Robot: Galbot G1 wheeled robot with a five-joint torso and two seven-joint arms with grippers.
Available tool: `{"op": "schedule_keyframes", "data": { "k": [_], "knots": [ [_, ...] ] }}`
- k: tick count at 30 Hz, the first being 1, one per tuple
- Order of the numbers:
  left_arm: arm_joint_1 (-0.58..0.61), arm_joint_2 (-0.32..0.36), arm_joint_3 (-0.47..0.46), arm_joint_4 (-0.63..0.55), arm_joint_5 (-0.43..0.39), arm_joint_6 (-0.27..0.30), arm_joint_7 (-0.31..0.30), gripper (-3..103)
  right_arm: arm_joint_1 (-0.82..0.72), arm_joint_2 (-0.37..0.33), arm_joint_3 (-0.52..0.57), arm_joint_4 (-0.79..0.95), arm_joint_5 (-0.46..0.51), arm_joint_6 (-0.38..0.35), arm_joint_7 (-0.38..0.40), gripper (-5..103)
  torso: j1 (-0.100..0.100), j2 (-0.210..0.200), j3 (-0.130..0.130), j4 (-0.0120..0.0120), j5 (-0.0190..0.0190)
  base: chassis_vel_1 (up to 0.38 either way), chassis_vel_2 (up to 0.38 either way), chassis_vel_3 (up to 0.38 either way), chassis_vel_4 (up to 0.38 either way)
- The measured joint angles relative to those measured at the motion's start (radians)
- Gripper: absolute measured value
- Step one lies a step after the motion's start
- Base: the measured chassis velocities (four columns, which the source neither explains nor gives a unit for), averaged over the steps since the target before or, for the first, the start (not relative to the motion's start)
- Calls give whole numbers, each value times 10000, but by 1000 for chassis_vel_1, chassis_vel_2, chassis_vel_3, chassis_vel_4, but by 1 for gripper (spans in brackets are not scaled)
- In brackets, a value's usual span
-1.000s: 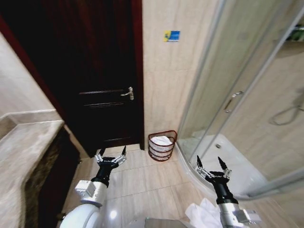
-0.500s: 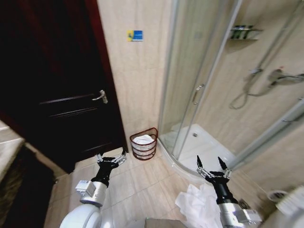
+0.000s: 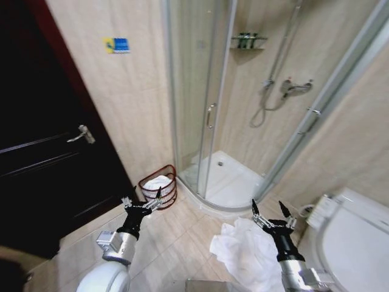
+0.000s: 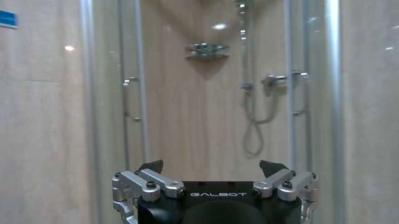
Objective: Discard the used towel into the hamper.
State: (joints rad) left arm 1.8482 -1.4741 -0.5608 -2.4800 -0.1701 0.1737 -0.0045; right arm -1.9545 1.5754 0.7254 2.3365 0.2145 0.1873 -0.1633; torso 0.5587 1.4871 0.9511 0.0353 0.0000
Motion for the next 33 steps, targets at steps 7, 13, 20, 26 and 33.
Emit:
{"op": "schedule_keyframes", "data": {
  "k": [7,13,20,26,33],
  "knots": [
    [0,0,0,0,0,0,0,100,0,-1,0,0,0,0,0,100,0,0,0,-1,0,-128,-127,-140,-128],
    [0,0,0,0,0,0,0,100,0,0,0,0,0,0,0,100,1,0,0,-1,1,-118,-113,-123,-129],
    [0,0,1,0,0,0,0,100,0,-1,0,0,0,0,0,100,0,0,-1,-3,2,-122,-114,-130,-128],
    [0,0,0,0,0,0,0,100,0,0,0,0,0,0,0,100,1,-1,0,0,-2,-114,-116,-132,-138],
    [0,0,0,0,0,0,0,100,0,0,0,0,0,0,0,100,1,-2,0,-3,0,-133,-136,-118,-115]
  ]
}}
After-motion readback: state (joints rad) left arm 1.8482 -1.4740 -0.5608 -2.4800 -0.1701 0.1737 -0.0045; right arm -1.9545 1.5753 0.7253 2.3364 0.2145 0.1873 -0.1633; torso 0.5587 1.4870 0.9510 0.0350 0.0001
